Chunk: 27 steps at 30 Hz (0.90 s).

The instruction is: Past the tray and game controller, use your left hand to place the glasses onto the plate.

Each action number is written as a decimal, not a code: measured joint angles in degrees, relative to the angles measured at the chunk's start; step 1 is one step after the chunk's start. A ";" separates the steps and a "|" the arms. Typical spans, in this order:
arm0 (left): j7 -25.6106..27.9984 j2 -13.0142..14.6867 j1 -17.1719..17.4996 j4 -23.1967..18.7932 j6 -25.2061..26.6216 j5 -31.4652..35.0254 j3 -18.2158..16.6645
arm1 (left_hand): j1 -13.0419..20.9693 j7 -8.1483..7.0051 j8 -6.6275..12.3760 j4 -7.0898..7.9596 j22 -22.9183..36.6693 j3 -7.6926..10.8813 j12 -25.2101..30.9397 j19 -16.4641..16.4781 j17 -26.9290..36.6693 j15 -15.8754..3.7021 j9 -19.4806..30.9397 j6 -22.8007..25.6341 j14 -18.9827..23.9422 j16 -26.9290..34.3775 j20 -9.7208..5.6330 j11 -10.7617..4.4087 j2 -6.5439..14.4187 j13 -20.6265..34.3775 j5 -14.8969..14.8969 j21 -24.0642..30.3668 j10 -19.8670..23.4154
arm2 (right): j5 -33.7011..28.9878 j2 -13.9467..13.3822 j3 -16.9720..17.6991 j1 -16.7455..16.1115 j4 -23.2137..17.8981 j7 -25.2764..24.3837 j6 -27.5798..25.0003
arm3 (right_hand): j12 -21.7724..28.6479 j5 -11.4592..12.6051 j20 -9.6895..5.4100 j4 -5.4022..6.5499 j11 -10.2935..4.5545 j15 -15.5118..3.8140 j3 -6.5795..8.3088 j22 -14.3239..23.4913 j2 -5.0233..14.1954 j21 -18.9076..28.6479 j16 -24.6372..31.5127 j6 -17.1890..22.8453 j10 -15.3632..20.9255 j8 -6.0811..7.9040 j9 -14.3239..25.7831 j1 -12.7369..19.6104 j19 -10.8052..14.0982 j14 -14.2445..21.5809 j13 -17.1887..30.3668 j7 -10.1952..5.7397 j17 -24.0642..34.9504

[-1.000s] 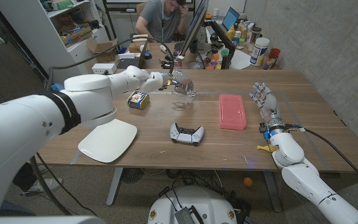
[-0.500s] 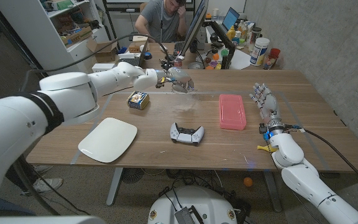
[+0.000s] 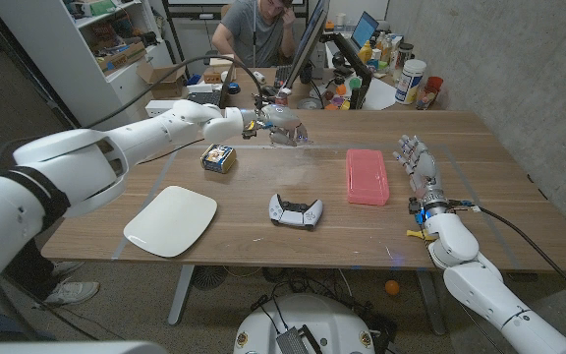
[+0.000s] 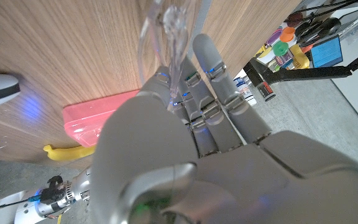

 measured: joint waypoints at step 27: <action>-14.00 12.84 16.21 -27.38 5.04 -1.16 -19.93 | 0.00 -0.01 -0.45 0.00 -0.27 -0.01 -0.13 -0.72 0.24 -0.32 -0.05 0.63 0.32 -0.66 0.11 -0.22 0.00 1.27 -0.01 1.53 0.40 | 2.30 0.22 -0.88 0.37 2.37 2.12 -0.36 | 0.00 0.00 0.00 0.00 -0.01 0.00 0.00 0.00 0.00 0.00 0.00 0.00 -0.01 0.00 0.00 0.00 0.00 0.00 0.00 0.00 0.00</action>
